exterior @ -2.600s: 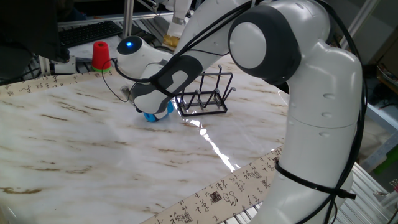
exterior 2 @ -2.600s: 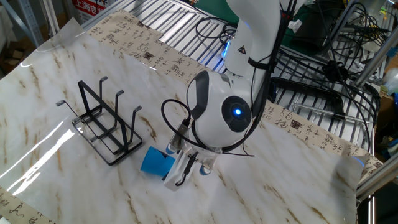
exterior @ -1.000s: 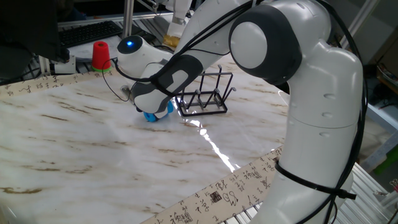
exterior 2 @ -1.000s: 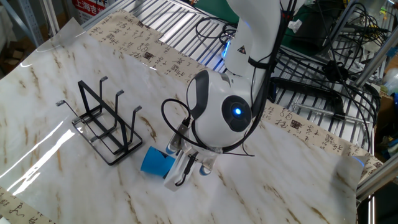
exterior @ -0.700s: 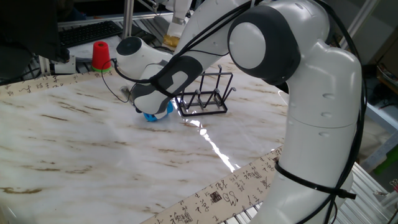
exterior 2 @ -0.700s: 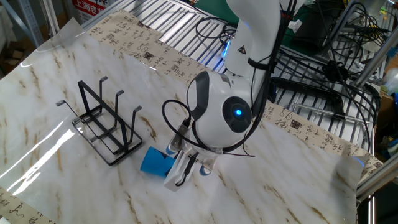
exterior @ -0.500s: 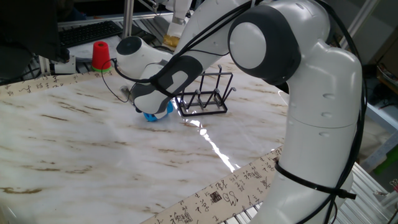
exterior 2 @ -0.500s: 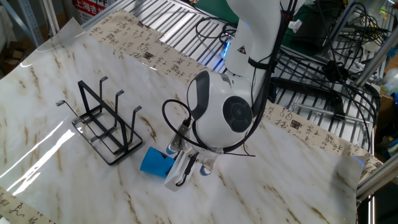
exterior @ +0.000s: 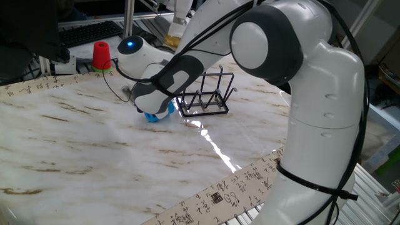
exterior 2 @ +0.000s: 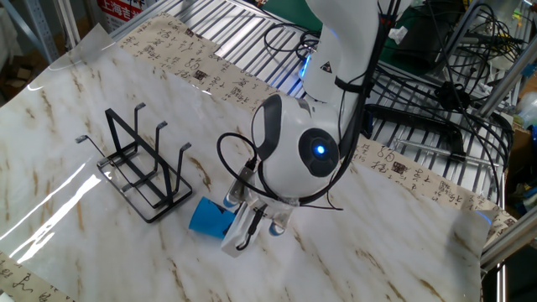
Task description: Put the cup on the cup rack
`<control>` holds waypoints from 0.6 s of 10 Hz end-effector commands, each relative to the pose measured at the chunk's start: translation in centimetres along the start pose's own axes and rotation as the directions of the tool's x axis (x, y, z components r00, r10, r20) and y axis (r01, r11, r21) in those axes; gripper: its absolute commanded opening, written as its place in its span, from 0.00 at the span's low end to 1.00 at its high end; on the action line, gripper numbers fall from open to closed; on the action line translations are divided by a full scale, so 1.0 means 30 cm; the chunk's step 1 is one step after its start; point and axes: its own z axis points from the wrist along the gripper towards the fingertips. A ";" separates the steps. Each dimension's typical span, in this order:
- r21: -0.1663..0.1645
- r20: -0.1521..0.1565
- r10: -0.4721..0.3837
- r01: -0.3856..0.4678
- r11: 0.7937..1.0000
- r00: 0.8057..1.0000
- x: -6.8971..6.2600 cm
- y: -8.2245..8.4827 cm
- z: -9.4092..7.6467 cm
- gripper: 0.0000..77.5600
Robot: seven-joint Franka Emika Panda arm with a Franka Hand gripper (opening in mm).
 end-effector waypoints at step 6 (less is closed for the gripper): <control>-0.037 -0.080 -0.194 0.192 0.981 0.978 -0.077 -0.045 -0.211 0.02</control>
